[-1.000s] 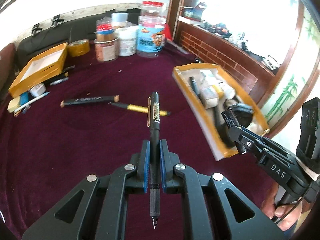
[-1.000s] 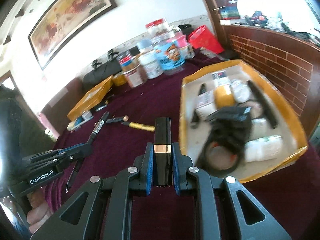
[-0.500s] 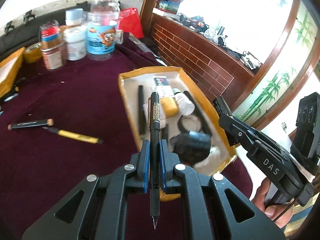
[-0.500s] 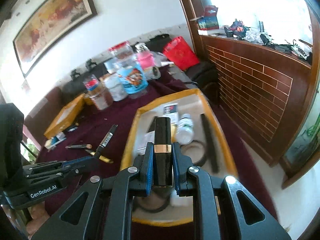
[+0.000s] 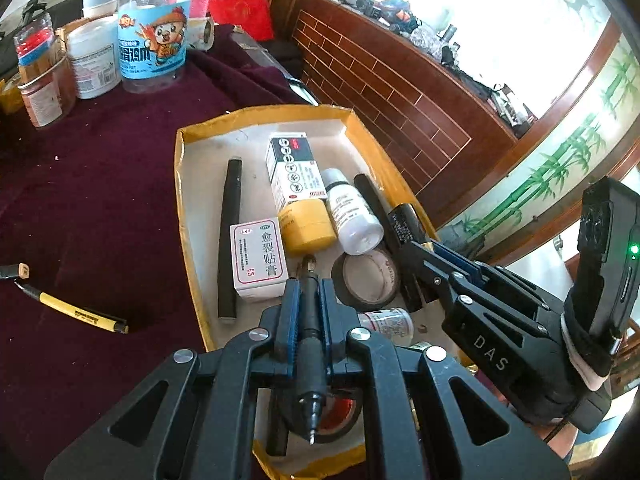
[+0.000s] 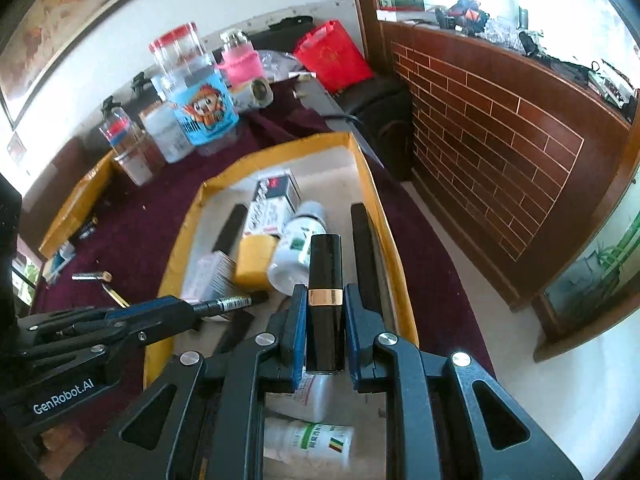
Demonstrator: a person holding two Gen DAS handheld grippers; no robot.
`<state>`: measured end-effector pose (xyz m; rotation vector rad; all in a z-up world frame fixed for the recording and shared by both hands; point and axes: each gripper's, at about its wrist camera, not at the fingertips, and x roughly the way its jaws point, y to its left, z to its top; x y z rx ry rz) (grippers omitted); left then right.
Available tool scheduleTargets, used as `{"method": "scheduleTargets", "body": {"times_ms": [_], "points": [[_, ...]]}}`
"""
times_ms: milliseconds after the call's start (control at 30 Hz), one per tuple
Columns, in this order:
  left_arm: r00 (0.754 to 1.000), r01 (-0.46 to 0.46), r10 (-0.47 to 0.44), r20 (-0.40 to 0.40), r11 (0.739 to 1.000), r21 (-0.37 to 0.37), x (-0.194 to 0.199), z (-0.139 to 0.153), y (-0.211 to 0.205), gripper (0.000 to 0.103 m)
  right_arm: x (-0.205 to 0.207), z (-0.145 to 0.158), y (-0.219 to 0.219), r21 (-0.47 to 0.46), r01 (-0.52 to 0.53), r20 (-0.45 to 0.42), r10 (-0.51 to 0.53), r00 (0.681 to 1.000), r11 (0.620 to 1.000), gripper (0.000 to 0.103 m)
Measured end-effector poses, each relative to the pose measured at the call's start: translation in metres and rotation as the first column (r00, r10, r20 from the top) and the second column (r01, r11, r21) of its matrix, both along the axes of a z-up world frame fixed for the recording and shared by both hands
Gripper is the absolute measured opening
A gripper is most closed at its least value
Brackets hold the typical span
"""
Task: Organize rigid objects
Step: 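Carry the pen and tube into the tray and open both tools, then withdraw the left tool from the tray while the right tool grasps the yellow pen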
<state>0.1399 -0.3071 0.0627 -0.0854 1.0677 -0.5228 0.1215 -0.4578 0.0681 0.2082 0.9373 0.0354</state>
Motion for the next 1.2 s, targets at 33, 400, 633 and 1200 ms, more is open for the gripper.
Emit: {"method": "scheduleTargets", "body": {"times_ms": [33,400,633,1200], "points": [[1.0,0.003,-0.003,-0.003,1.0,0.002,0.001,-0.002,-0.001,0.007,0.0,-0.002,0.001,-0.003,-0.003,-0.006,0.003,1.0,1.0,0.016],[0.995,0.077,-0.077,0.055,0.997,0.008,-0.016,0.009,-0.002,0.024,-0.01,-0.006,-0.002,0.022,0.02,-0.024,-0.02,1.0,1.0,0.033],[0.991,0.099,-0.095,0.094,0.994,-0.042,-0.037,0.029,0.015,0.037,-0.028,0.023,0.012,-0.007,0.039,0.041,-0.039,0.998,0.999,0.034],[0.985,-0.091,0.098,0.142,0.994,-0.058,-0.075,0.03,0.193,0.037,-0.039,0.038,0.143,0.045,-0.211,0.056,0.208,0.976,0.977,0.036]]}}
